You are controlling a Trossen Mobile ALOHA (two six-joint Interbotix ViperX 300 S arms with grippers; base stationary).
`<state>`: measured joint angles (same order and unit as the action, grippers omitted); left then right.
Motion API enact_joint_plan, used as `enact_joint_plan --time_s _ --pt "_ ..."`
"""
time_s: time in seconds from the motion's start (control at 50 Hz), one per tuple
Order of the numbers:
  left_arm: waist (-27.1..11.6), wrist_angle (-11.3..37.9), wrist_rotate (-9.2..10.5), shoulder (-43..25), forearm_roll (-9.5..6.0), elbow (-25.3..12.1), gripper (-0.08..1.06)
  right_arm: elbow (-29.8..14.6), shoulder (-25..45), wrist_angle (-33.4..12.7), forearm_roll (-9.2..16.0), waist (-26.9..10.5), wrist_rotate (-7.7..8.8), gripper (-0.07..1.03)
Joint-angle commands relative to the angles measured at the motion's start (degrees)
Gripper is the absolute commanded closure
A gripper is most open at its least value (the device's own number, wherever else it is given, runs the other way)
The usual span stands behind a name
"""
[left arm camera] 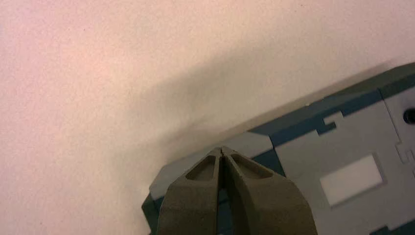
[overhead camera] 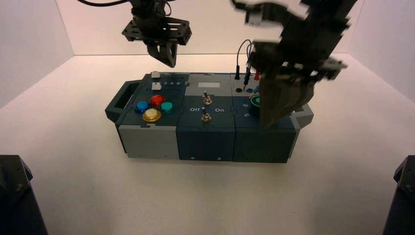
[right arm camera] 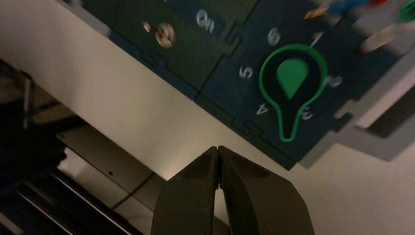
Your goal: Rotate the box counterclockwise.
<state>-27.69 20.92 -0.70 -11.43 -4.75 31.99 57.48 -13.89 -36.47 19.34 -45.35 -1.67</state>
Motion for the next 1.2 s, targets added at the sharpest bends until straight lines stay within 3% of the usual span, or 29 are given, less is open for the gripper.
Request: enact_joint_plan --time_s 0.02,0.32,0.62,0.98,1.2 --pt "-0.2 -0.3 -0.18 -0.4 0.18 -2.5 1.00 -1.8 2.0 0.4 1.2 -1.6 0.09 0.99" --pt "0.4 -0.9 -0.35 -4.8 0.62 -4.0 1.00 -2.8 6.2 0.2 4.1 -4.6 0.18 0.99" --pt "1.2 -0.9 -0.44 -6.6 0.70 -6.1 1.00 -2.7 8.8 0.4 4.2 -4.5 0.18 0.99" --pt "1.1 -0.2 -0.35 -7.0 0.70 -6.2 1.00 -3.2 15.5 2.2 3.6 -4.3 0.09 0.99" --pt "1.2 1.1 -0.44 -7.8 0.70 -6.2 1.00 -3.2 15.6 2.9 3.0 -3.3 -0.18 0.99"
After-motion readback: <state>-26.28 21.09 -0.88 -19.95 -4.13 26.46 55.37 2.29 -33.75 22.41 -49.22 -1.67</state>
